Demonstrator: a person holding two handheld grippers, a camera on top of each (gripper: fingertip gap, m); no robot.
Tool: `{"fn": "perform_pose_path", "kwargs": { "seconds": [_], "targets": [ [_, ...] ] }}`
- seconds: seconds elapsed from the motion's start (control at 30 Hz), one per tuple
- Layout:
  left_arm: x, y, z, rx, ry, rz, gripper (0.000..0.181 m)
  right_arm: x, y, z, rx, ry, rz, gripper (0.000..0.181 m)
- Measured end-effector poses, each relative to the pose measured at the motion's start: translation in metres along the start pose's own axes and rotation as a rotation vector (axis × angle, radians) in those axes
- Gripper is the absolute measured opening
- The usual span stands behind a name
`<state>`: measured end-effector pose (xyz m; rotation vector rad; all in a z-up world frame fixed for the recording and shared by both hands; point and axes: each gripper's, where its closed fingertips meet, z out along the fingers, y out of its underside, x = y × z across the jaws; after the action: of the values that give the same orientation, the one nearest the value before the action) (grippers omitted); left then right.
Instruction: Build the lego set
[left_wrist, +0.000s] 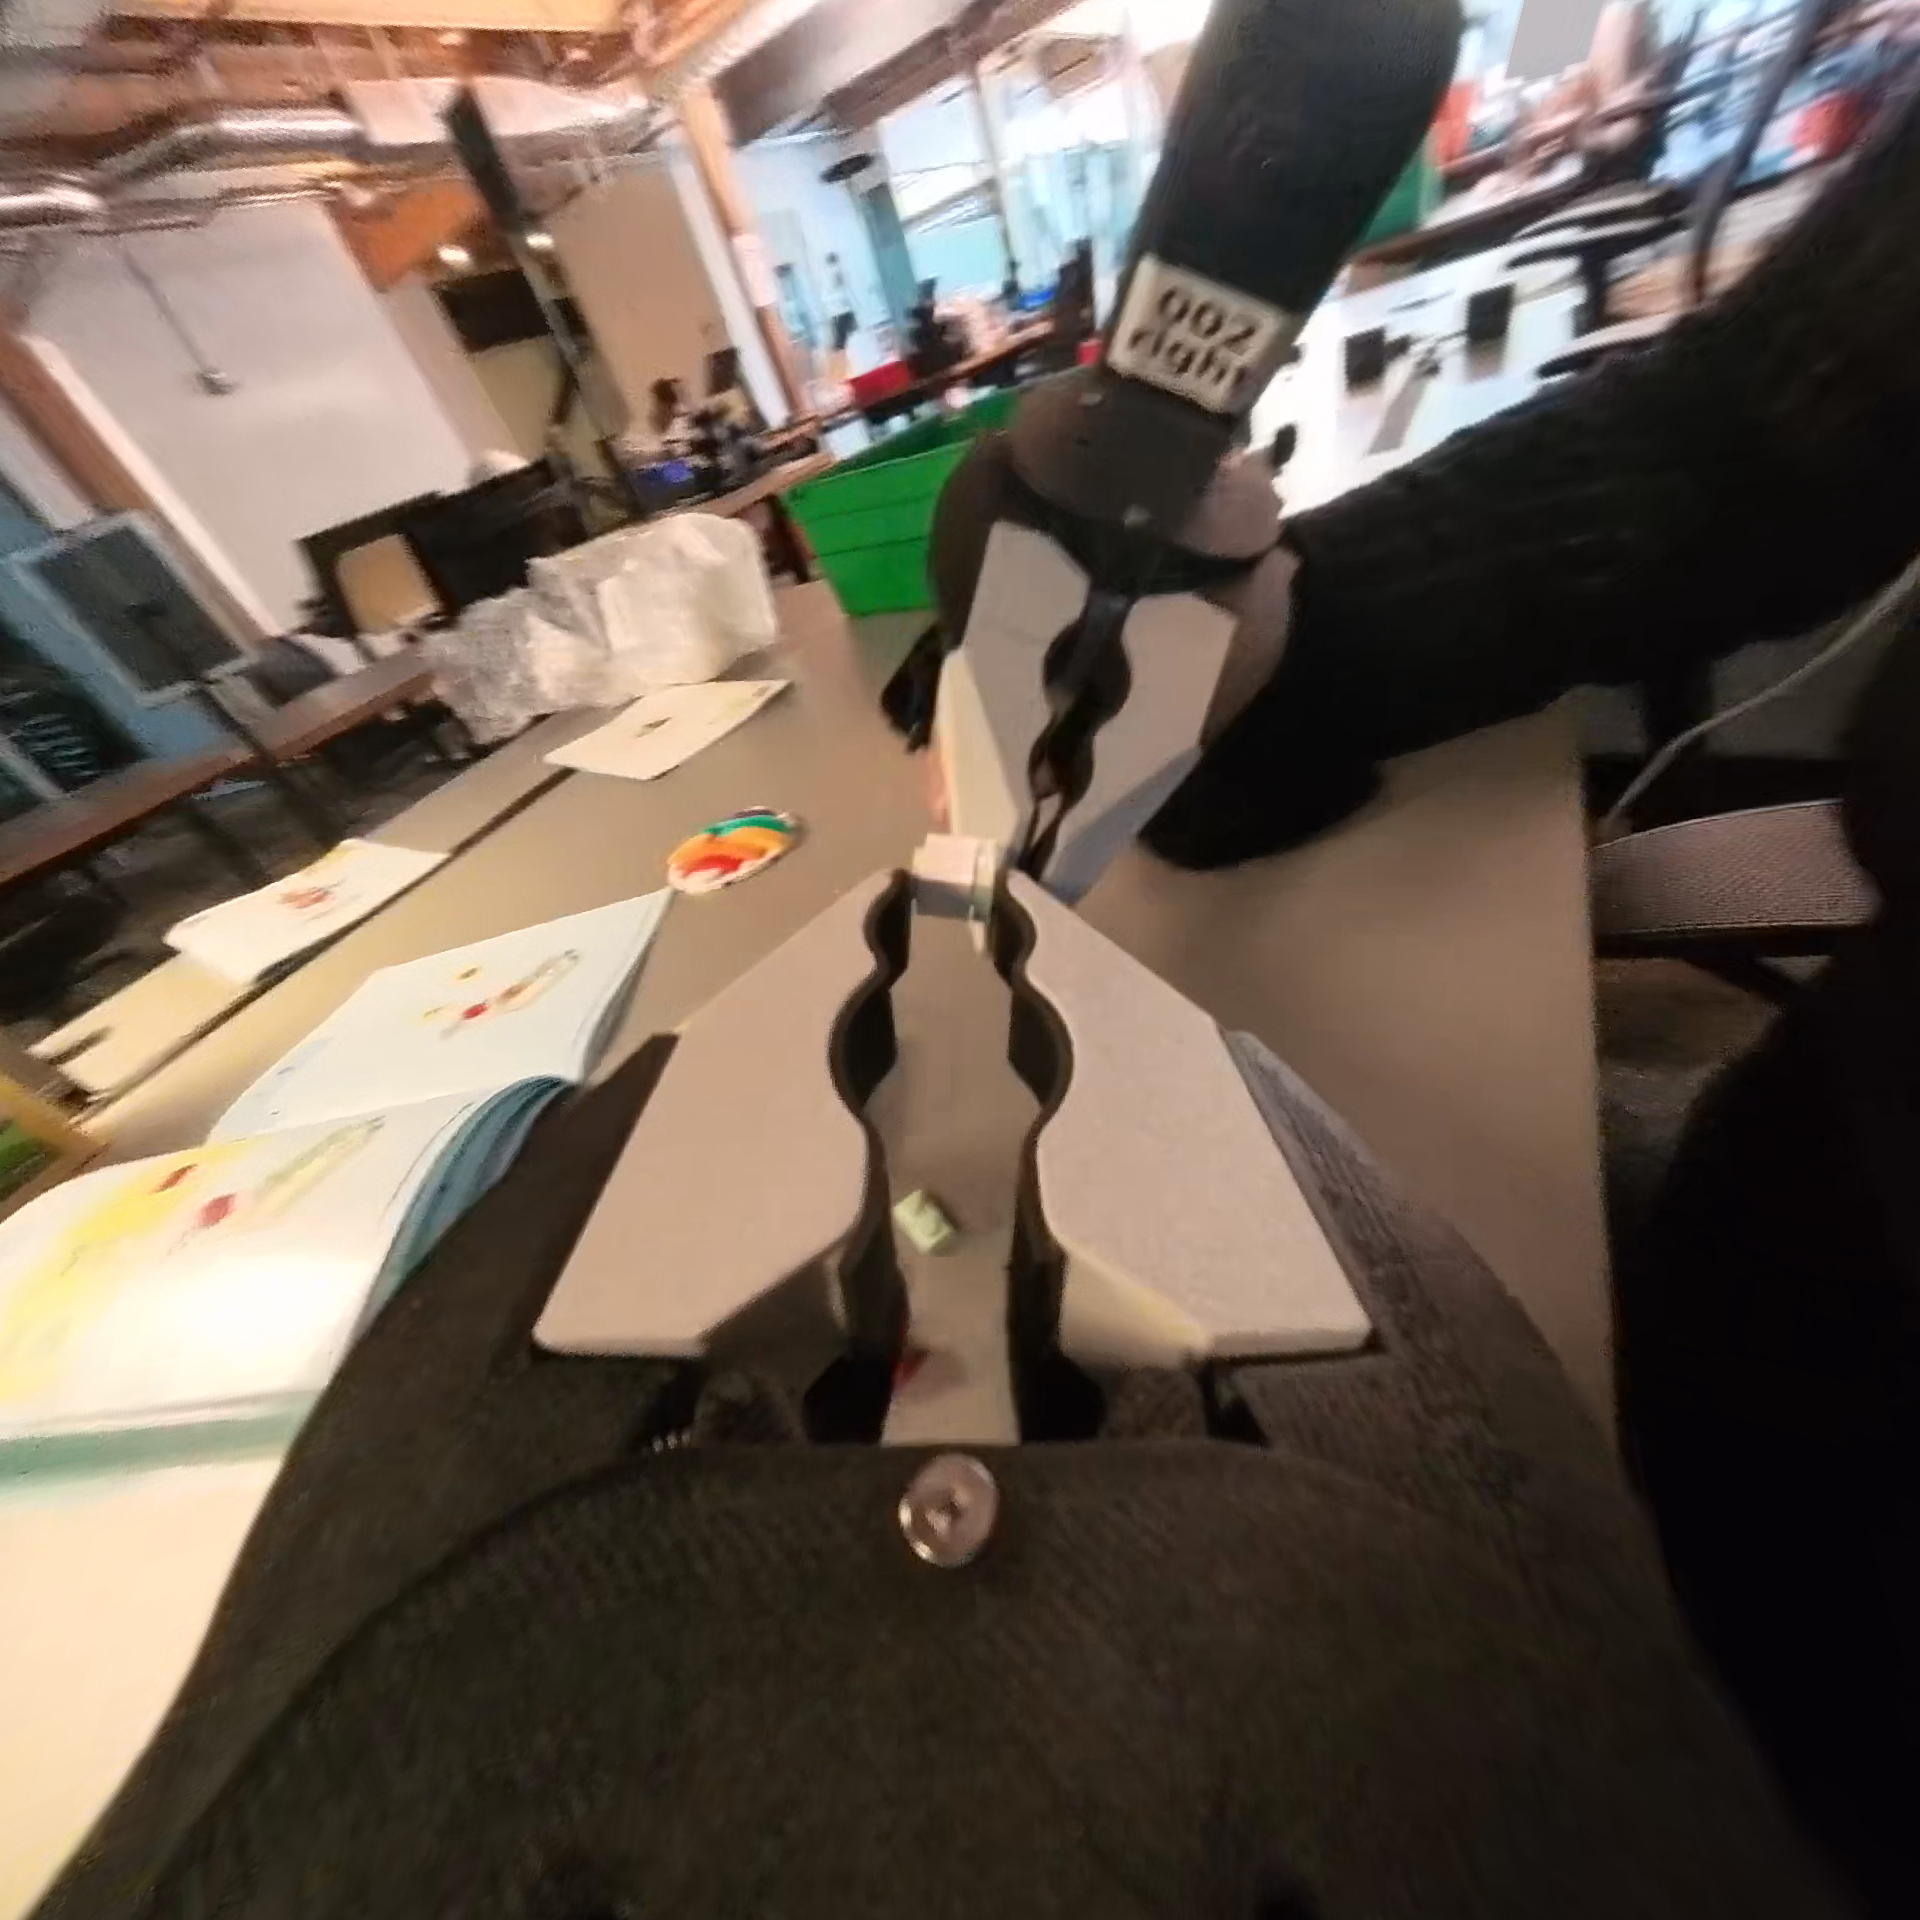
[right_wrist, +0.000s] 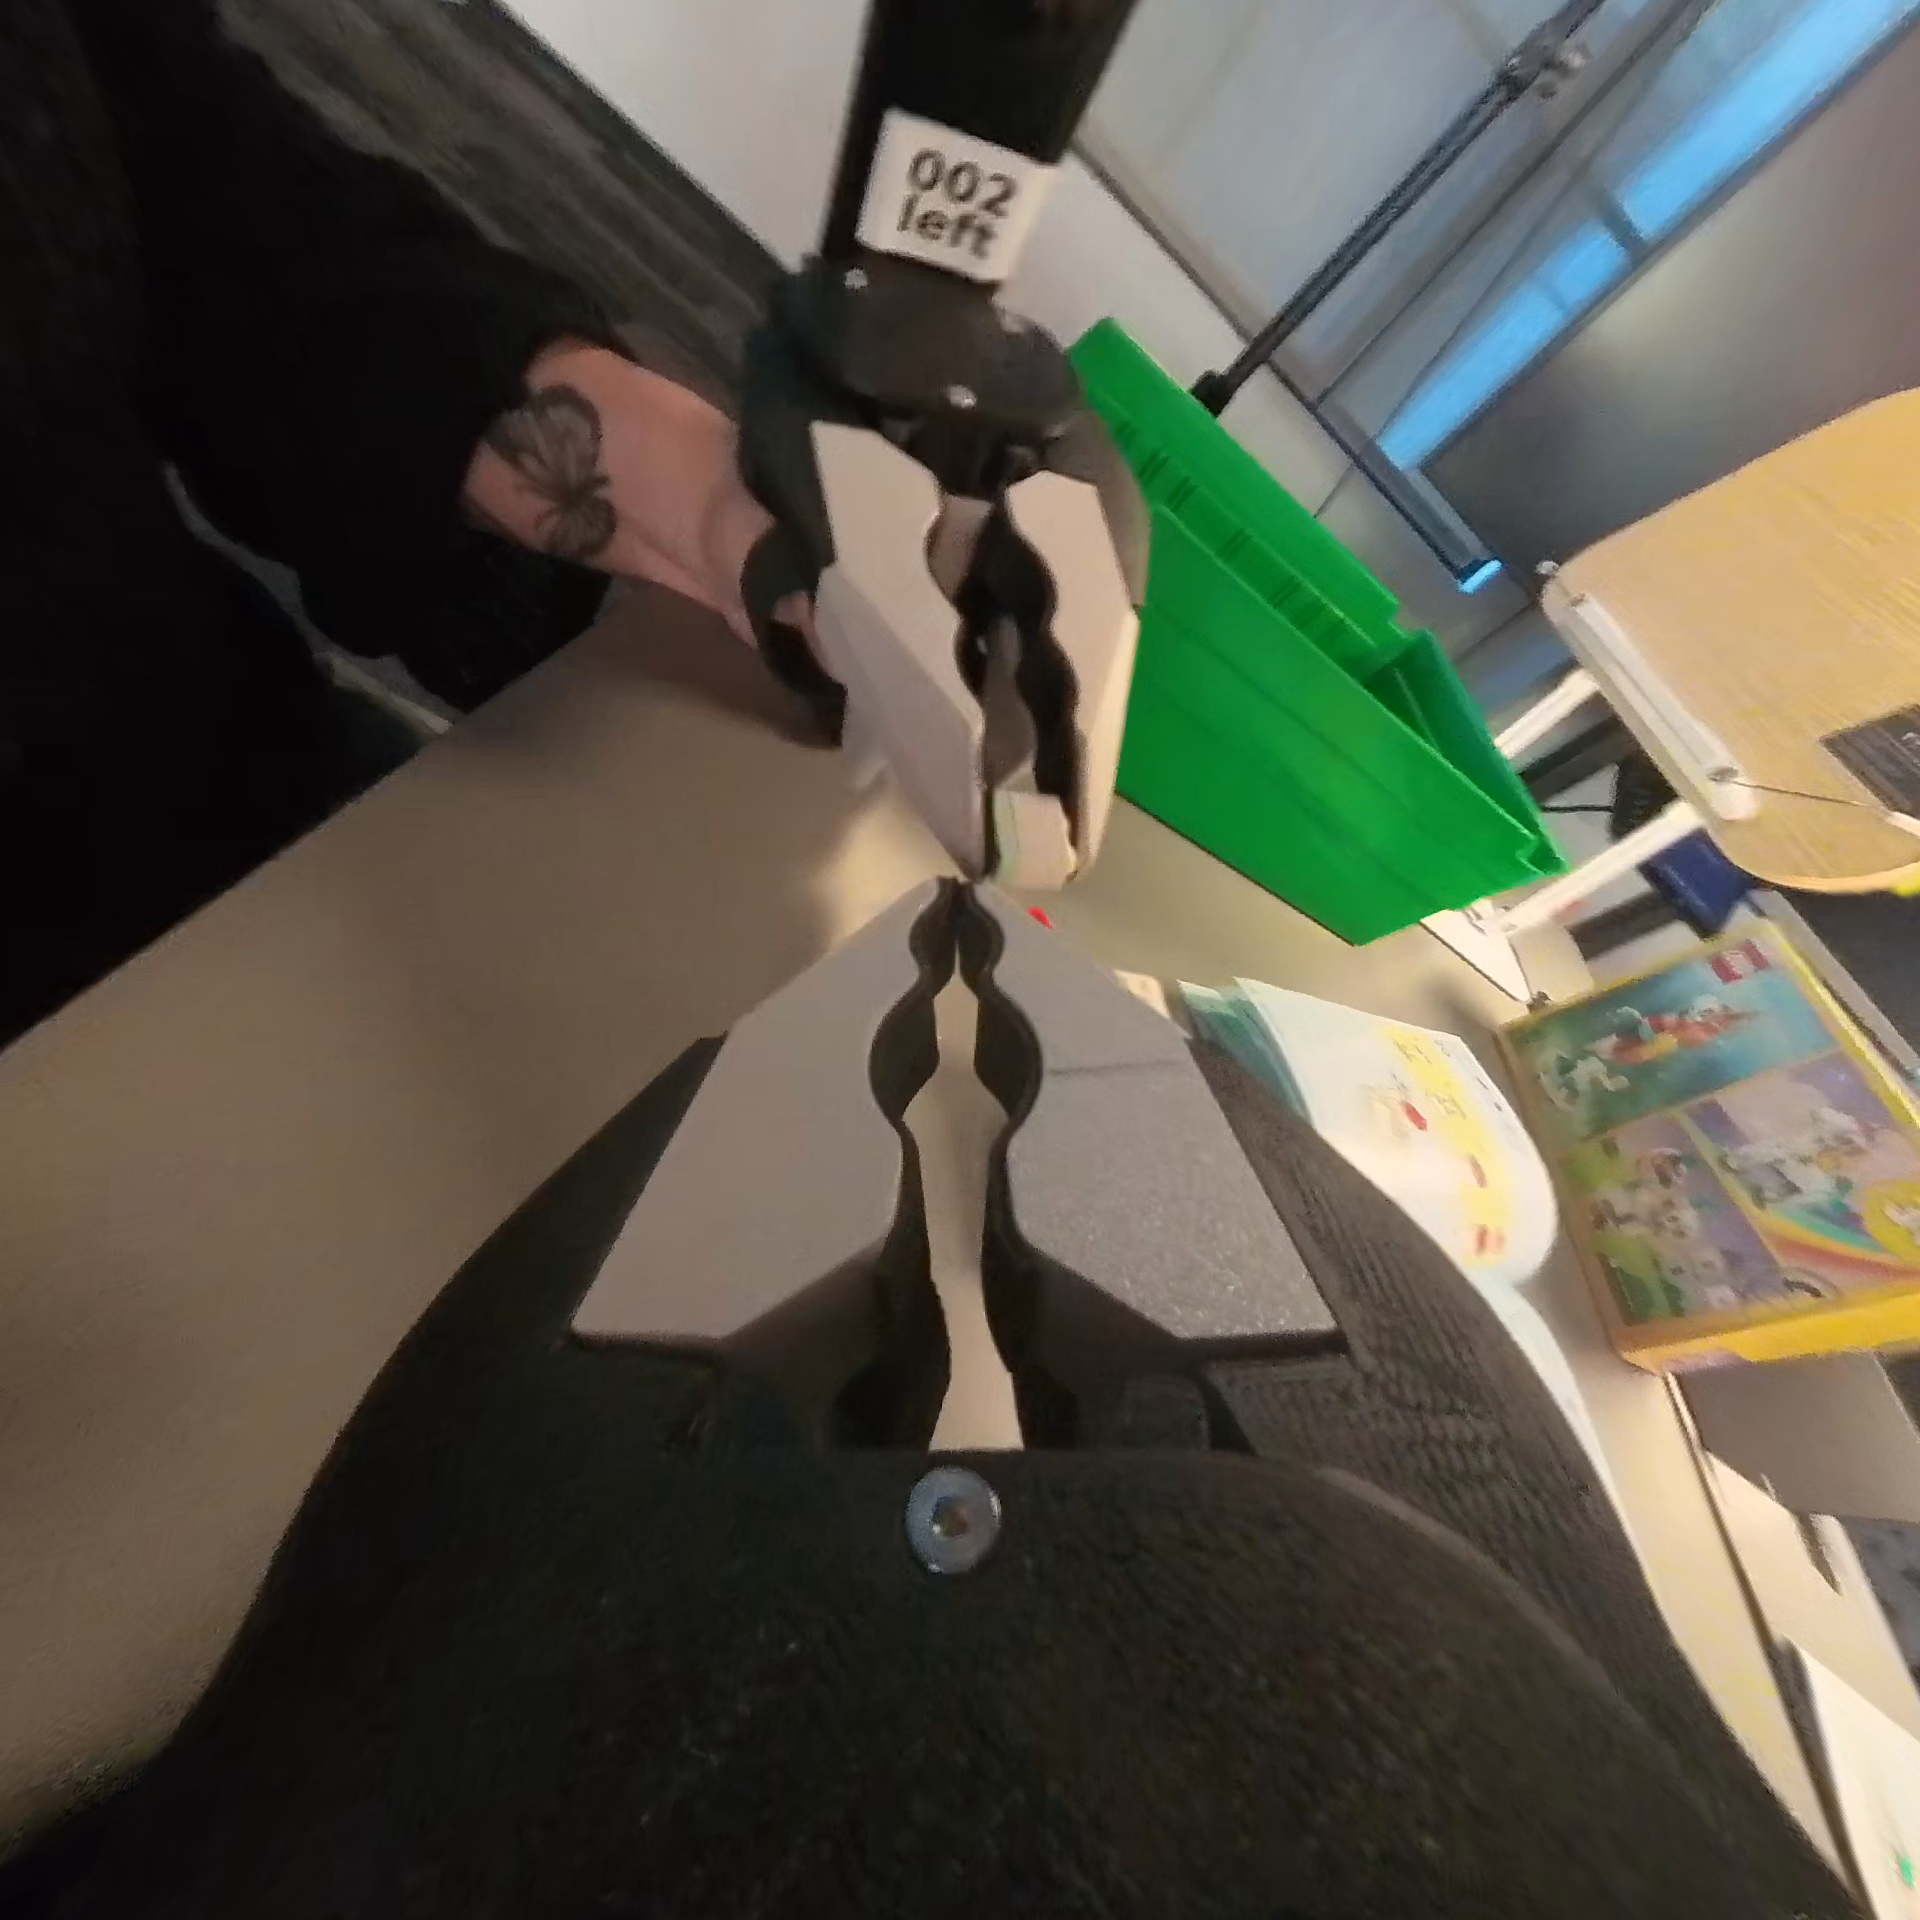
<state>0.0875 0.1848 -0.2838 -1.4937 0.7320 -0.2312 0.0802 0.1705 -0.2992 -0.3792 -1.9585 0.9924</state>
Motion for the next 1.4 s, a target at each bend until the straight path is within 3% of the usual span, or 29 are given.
{"fn": "perform_pose_path", "kwargs": {
  "seconds": [0.23,0.33,0.47,0.63,0.8,1.03,1.2,1.4],
  "targets": [
    [-0.011,0.003,-0.001,-0.028,-0.123,0.098,0.014,0.001,0.01,0.005,-0.029,-0.031,0.091,0.012],
    [-0.016,0.003,-0.002,-0.04,-0.194,0.189,0.014,0.005,0.026,0.002,-0.046,-0.09,0.29,0.022],
    [-0.019,0.002,-0.003,-0.067,-0.254,0.23,0.014,0.015,0.02,-0.005,0.084,-0.178,0.61,0.026],
    [-0.013,0.002,0.0,-0.067,-0.222,0.269,0.013,0.024,0.003,-0.011,0.261,-0.315,0.962,0.026],
    [0.001,0.009,0.009,-0.104,-0.175,0.39,0.014,0.014,-0.004,-0.008,0.279,-0.466,1.15,0.02],
    [0.0,0.008,0.011,-0.109,-0.226,0.43,0.018,0.01,0.002,-0.005,0.213,-0.452,1.14,0.006],
    [-0.031,-0.003,-0.003,-0.054,-0.37,0.24,0.071,-0.001,0.064,-0.006,-0.222,-0.244,0.743,0.006],
    [-0.061,-0.013,-0.027,0.054,-0.503,0.073,0.071,-0.015,0.079,-0.006,-0.343,-0.272,0.649,0.007]
  ]
}}
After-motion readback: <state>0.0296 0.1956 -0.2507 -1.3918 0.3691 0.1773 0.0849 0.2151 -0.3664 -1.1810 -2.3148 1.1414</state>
